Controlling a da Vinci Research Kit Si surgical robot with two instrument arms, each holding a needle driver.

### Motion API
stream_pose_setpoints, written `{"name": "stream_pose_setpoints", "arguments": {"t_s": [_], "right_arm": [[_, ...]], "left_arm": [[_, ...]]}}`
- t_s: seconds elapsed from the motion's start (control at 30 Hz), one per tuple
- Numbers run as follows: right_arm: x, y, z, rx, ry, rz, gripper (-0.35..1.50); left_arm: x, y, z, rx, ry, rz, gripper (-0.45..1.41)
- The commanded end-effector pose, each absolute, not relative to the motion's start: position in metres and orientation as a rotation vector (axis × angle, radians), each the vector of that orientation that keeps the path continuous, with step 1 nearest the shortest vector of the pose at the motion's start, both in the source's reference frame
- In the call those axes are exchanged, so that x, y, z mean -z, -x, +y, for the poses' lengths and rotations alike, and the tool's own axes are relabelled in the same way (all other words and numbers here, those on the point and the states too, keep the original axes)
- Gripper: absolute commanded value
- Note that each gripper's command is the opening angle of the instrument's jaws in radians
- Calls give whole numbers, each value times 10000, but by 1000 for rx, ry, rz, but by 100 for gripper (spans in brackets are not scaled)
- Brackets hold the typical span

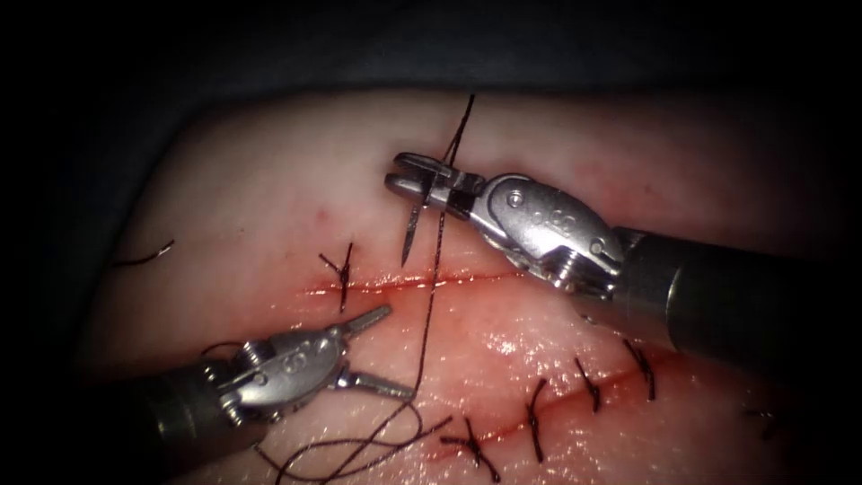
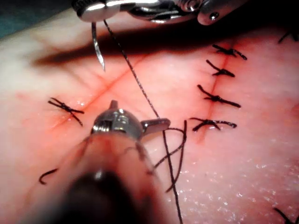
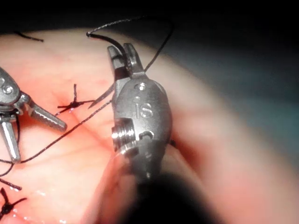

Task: Wound Closure
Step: Throw the needle through the skin above the cut with the right gripper.

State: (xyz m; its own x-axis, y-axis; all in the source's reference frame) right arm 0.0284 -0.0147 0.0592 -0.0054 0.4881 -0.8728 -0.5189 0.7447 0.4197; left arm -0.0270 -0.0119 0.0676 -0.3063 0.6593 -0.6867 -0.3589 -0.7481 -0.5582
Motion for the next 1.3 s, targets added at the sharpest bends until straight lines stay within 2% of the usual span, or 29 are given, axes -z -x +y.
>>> {"name": "stream_pose_setpoints", "arguments": {"t_s": [0.03,0.4,0.63,1.3], "right_arm": [[-600,-293,-143,-770,35,1368,-35],[-610,-298,-144,-570,158,1427,-35],[-608,-298,-138,-571,202,1469,-35],[-630,-298,-134,-439,332,1432,-35]], "left_arm": [[-680,278,-117,-2087,1313,-405,41],[-673,293,-124,-2087,1347,-428,37],[-661,300,-127,-2087,1356,-433,37],[-672,302,-118,-2081,1369,-450,34]]}}
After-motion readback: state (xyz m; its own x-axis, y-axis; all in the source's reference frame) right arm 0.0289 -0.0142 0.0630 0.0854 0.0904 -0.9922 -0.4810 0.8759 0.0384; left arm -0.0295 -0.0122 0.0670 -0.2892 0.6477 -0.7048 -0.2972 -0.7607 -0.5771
